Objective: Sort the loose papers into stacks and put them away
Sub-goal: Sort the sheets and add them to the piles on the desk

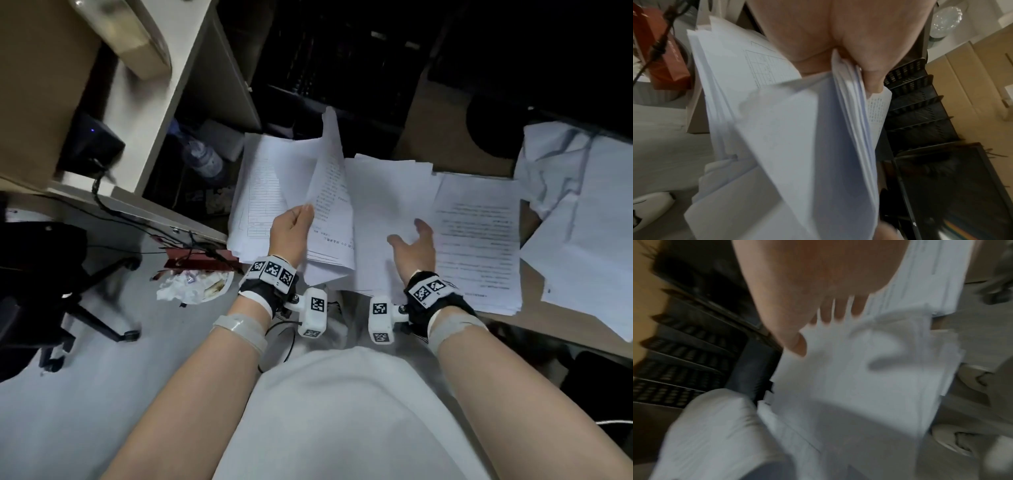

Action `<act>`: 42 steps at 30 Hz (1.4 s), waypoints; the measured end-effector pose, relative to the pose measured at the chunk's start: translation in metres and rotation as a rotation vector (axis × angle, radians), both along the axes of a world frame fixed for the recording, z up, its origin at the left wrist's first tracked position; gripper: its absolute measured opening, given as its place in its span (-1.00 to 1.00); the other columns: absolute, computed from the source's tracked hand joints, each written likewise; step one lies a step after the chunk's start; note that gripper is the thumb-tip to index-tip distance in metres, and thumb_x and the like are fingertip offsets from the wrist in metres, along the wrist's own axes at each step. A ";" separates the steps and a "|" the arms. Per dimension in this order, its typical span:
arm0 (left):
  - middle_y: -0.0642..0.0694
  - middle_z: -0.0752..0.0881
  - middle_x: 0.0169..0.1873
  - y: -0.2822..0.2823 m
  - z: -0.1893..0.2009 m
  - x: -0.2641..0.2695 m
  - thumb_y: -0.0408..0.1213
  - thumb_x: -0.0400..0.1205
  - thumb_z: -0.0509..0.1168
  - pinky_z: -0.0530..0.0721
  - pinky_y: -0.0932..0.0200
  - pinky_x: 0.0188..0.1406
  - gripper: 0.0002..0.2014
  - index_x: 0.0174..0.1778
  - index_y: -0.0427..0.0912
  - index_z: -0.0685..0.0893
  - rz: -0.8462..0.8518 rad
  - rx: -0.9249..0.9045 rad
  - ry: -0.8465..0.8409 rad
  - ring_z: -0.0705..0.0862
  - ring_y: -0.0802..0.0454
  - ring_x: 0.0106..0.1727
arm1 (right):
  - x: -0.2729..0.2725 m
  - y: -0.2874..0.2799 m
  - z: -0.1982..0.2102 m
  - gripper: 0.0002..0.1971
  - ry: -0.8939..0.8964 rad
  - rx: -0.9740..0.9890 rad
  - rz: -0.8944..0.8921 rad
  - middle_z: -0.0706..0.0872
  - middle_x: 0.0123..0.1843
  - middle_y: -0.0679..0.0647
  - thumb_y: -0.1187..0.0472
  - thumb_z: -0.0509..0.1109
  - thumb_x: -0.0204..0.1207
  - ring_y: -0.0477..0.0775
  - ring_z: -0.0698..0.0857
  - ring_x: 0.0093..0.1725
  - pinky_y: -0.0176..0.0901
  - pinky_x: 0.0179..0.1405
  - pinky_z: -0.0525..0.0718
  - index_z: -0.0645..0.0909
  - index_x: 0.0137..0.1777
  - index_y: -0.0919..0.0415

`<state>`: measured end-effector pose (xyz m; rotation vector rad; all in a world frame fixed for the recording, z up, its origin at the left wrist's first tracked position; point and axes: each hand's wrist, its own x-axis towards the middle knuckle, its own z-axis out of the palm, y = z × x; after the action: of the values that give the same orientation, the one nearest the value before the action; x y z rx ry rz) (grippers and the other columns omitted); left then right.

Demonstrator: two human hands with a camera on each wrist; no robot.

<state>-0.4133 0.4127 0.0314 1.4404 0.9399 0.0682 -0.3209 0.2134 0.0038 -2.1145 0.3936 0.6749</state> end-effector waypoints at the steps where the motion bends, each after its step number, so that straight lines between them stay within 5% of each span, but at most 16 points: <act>1: -0.22 0.77 -0.17 -0.001 0.002 0.003 0.01 0.71 0.26 0.72 -0.11 0.03 -0.55 -0.11 -0.40 0.69 -0.017 -0.020 -0.008 0.70 -0.08 -0.11 | 0.002 0.007 0.006 -0.38 0.020 0.141 0.050 0.59 0.49 0.05 0.08 0.47 0.51 0.07 0.59 0.44 0.06 0.46 0.55 0.45 0.57 0.09; 4: -0.07 0.81 -0.25 -0.006 0.012 0.009 0.03 0.76 0.19 0.70 0.20 -0.09 -0.49 -0.12 -0.42 0.70 -0.067 -0.085 -0.014 0.76 0.06 -0.19 | 0.005 0.030 0.034 -0.54 0.098 0.451 0.186 0.74 0.31 0.00 0.14 0.52 0.56 -0.05 0.75 0.23 0.00 0.27 0.73 0.60 0.46 0.10; 6: 0.07 0.75 -0.45 -0.010 0.023 0.014 -0.05 0.82 0.10 0.61 0.38 -0.34 -0.52 -0.15 -0.35 0.72 -0.063 -0.096 0.003 0.71 0.25 -0.40 | 0.007 0.041 0.048 -0.47 0.105 0.522 0.270 0.70 0.28 -0.15 0.19 0.55 0.54 -0.23 0.76 0.13 -0.30 0.13 0.73 0.55 0.51 0.09; 11: 0.05 0.72 -0.42 -0.009 0.027 0.020 -0.05 0.83 0.04 0.63 0.39 -0.34 -0.58 -0.12 -0.16 0.70 -0.063 -0.123 -0.005 0.69 0.31 -0.43 | 0.012 0.042 0.058 -0.06 0.124 0.451 0.514 0.55 0.48 -0.14 0.10 0.70 0.36 -0.19 0.60 0.38 -0.36 0.37 0.55 0.28 0.70 0.01; 15: -0.10 0.75 -0.14 -0.013 0.036 0.023 0.05 0.83 -0.05 0.58 0.27 -0.22 -0.42 0.07 -0.36 0.72 -0.030 -0.137 0.040 0.60 0.21 -0.37 | 0.010 0.044 0.060 0.06 0.123 0.462 0.567 0.48 0.52 -0.13 0.20 0.72 0.32 -0.36 0.53 0.33 -0.66 0.16 0.51 0.16 0.73 0.04; 16: -0.19 0.76 -0.24 -0.014 0.038 0.024 0.04 0.83 -0.03 0.58 0.29 -0.28 -0.42 0.04 -0.39 0.72 -0.020 -0.137 0.049 0.60 0.19 -0.37 | 0.009 0.045 0.060 0.07 0.111 0.456 0.563 0.47 0.51 -0.13 0.21 0.73 0.31 -0.37 0.52 0.31 -0.69 0.12 0.51 0.15 0.73 0.05; 19: 0.08 0.71 -0.55 -0.011 0.036 0.026 -0.09 0.81 0.13 0.55 0.43 -0.51 -0.60 -0.24 -0.22 0.66 -0.024 -0.169 0.014 0.66 0.24 -0.46 | 0.007 0.047 0.063 0.10 0.079 0.429 0.565 0.44 0.54 -0.11 0.18 0.75 0.28 -0.22 0.51 0.39 -0.60 0.20 0.52 0.15 0.74 0.06; 22: 0.03 0.83 -0.36 -0.011 0.034 0.023 -0.24 0.69 0.35 0.70 0.22 -0.24 -0.83 -0.20 -0.13 0.77 -0.081 -0.182 -0.036 0.77 0.11 -0.28 | 0.006 0.045 0.064 0.08 0.062 0.424 0.566 0.43 0.56 -0.12 0.14 0.74 0.29 -0.17 0.51 0.43 -0.46 0.28 0.55 0.16 0.73 0.04; 25: -0.11 0.85 -0.19 -0.010 0.026 0.020 -0.27 0.57 0.48 0.77 0.01 -0.03 -0.96 -0.11 -0.14 0.80 -0.142 -0.077 -0.010 0.81 -0.07 -0.13 | 0.006 0.045 0.069 -0.11 0.058 0.411 0.567 0.47 0.49 -0.21 0.14 0.64 0.43 -0.22 0.54 0.37 -0.59 0.16 0.52 0.25 0.70 0.01; 27: -0.07 0.83 -0.27 -0.011 0.026 0.019 -0.29 0.56 0.46 0.76 0.06 -0.13 -0.96 -0.18 -0.17 0.78 -0.152 0.000 0.017 0.79 -0.02 -0.22 | 0.008 0.045 0.068 -0.46 0.047 0.400 0.491 0.61 0.37 -0.17 0.15 0.51 0.57 -0.15 0.63 0.29 -0.54 0.08 0.56 0.49 0.55 0.05; 29: 0.03 0.74 -0.45 -0.010 0.027 0.019 -0.31 0.59 0.41 0.64 0.22 -0.31 -0.83 -0.33 -0.17 0.70 -0.077 0.006 0.044 0.69 0.13 -0.41 | 0.011 0.044 0.065 -0.78 -0.002 0.326 0.307 0.77 0.09 -0.04 0.07 0.41 0.63 0.02 0.74 0.10 -0.24 0.06 0.65 0.69 0.18 0.13; 32: 0.05 0.72 -0.45 -0.005 0.022 0.017 -0.24 0.59 0.40 0.65 0.20 -0.22 -0.80 -0.36 -0.15 0.69 0.020 0.032 0.064 0.68 0.10 -0.37 | 0.018 0.035 0.059 -0.71 -0.069 0.191 -0.042 0.69 -0.23 0.07 0.01 0.33 0.58 0.16 0.67 -0.20 -0.06 -0.17 0.58 0.68 -0.05 0.25; 36: -0.08 0.75 -0.36 0.006 0.022 0.012 -0.24 0.62 0.37 0.68 0.09 -0.15 -0.80 -0.30 -0.20 0.71 0.128 0.095 0.049 0.71 -0.03 -0.27 | 0.033 0.015 0.065 -0.72 -0.327 -0.043 -0.296 0.69 -0.12 0.21 0.13 0.20 0.71 0.23 0.59 -0.13 -0.09 -0.17 0.42 0.70 0.11 0.28; 40: -0.11 0.75 -0.27 0.005 0.024 0.017 -0.18 0.67 0.34 0.67 0.06 -0.12 -0.77 -0.24 -0.22 0.70 0.101 0.036 -0.005 0.71 -0.03 -0.21 | 0.037 0.018 0.073 -0.71 -0.393 0.178 -0.002 0.78 -0.08 -0.10 0.30 0.30 0.66 -0.05 0.67 -0.12 -0.30 -0.02 0.59 0.75 0.29 0.15; 42: -0.15 0.71 -0.23 -0.002 0.029 0.026 0.00 0.66 0.35 0.61 0.07 -0.10 -0.67 -0.19 -0.24 0.68 0.067 -0.028 -0.046 0.66 -0.02 -0.19 | 0.029 0.028 0.073 -0.53 -0.269 0.297 0.340 0.74 0.30 -0.17 0.48 0.32 0.56 -0.20 0.66 0.24 -0.38 0.35 0.53 0.74 0.35 0.02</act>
<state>-0.3876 0.4103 0.0604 1.3760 0.9475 0.1369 -0.2922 0.2418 0.0766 -1.9646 -0.2089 0.5860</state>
